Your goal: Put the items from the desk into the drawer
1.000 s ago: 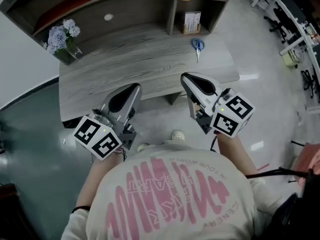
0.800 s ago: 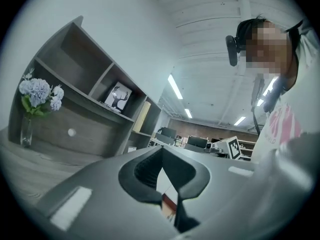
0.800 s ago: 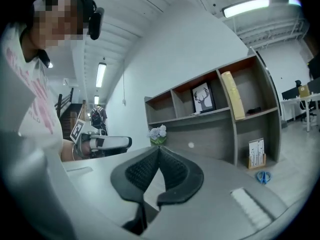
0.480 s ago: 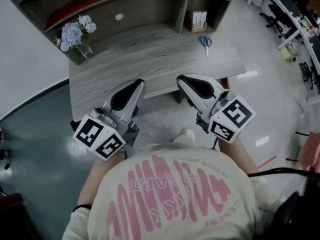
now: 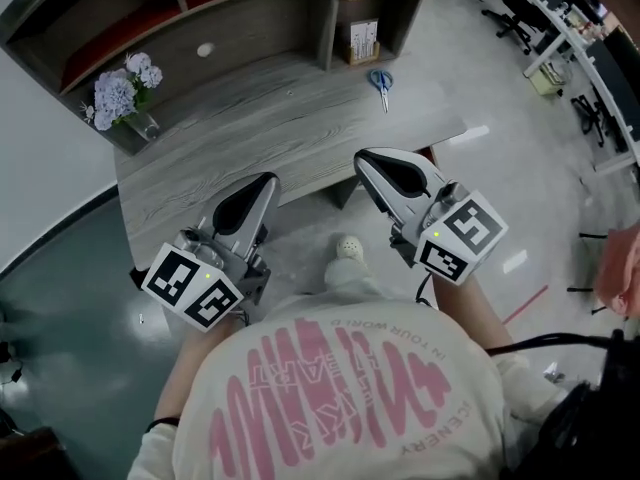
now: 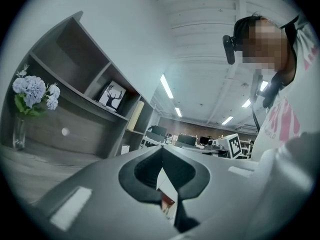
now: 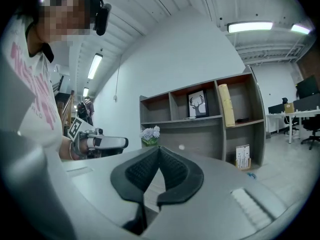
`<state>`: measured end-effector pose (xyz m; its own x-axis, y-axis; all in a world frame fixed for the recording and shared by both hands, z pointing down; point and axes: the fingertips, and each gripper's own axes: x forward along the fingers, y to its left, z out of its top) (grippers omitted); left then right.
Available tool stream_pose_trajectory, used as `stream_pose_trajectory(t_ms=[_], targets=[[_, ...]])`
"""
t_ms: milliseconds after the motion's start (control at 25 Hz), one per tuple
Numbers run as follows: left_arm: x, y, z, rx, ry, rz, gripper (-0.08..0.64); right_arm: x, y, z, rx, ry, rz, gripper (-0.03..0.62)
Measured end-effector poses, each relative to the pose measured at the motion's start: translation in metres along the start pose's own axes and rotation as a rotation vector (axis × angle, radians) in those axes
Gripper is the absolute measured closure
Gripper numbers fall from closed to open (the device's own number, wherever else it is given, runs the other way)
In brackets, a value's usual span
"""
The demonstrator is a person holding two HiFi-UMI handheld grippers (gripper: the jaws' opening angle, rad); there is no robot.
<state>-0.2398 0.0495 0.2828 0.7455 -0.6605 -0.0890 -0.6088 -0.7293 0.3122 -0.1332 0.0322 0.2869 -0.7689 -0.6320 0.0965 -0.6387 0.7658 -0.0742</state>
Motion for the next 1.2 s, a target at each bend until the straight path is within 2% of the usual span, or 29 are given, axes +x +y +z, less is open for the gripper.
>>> stream_pose_trajectory(t_ms=[200,480,720,920,1080,1200], targets=[[0.028,0.015,-0.002,0.004,0.041,0.014,0.54,0.004,-0.039,-0.005,0.005,0.008,-0.025,0.586],[0.065,0.036,-0.003,0.004,0.061,0.063,0.54,0.009,-0.111,-0.026,-0.002,0.104,-0.078,0.586],[0.108,0.075,-0.005,-0.012,0.059,0.137,0.54,0.024,-0.203,-0.036,0.037,0.154,-0.129,0.586],[0.127,0.099,-0.013,-0.026,0.038,0.212,0.54,0.041,-0.258,-0.05,0.021,0.204,-0.139,0.588],[0.126,0.113,-0.024,-0.041,0.052,0.289,0.54,0.056,-0.302,-0.08,0.013,0.294,-0.184,0.586],[0.124,0.119,-0.03,-0.047,0.076,0.331,0.54,0.067,-0.331,-0.102,0.06,0.329,-0.214,0.586]])
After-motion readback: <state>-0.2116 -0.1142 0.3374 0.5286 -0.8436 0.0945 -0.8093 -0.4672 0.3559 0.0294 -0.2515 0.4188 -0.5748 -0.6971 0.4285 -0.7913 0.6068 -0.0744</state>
